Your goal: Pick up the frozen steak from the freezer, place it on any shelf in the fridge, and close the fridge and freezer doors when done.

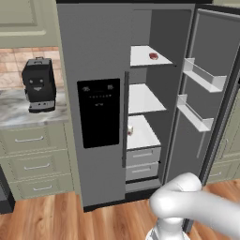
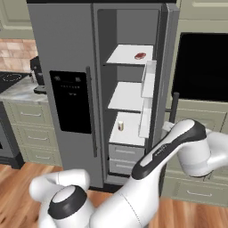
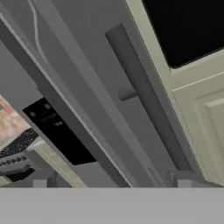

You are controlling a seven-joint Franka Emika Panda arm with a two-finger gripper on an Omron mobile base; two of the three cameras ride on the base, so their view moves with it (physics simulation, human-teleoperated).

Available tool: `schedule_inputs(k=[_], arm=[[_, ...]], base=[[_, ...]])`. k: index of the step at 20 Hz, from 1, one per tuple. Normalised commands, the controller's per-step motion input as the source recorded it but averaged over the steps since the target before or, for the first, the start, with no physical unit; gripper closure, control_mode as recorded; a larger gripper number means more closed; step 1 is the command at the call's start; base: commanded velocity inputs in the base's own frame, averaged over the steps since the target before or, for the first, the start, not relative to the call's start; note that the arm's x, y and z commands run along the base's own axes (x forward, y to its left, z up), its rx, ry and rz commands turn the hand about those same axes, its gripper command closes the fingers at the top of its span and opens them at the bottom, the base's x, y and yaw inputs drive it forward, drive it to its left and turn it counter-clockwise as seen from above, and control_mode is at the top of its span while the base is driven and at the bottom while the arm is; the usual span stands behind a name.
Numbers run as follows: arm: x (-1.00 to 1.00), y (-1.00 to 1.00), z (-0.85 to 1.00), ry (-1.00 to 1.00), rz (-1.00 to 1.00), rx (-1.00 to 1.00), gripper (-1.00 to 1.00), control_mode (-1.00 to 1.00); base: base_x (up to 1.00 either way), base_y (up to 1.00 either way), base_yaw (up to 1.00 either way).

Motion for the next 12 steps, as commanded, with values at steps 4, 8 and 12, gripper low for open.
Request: schedule_inputs(k=[4, 8, 12], arm=[[0.43, -0.52, -0.02, 0.00, -0.07, 0.06, -1.00, -1.00], [0.38, -0.37, 0.00, 0.00, -0.01, 0.06, -1.00, -1.00], [0.35, -0.31, -0.07, 0.01, 0.00, 0.04, -1.00, -1.00]], base=[[0.00, 0.00, 0.00], [0.00, 0.00, 0.00], [0.00, 0.00, 0.00]])
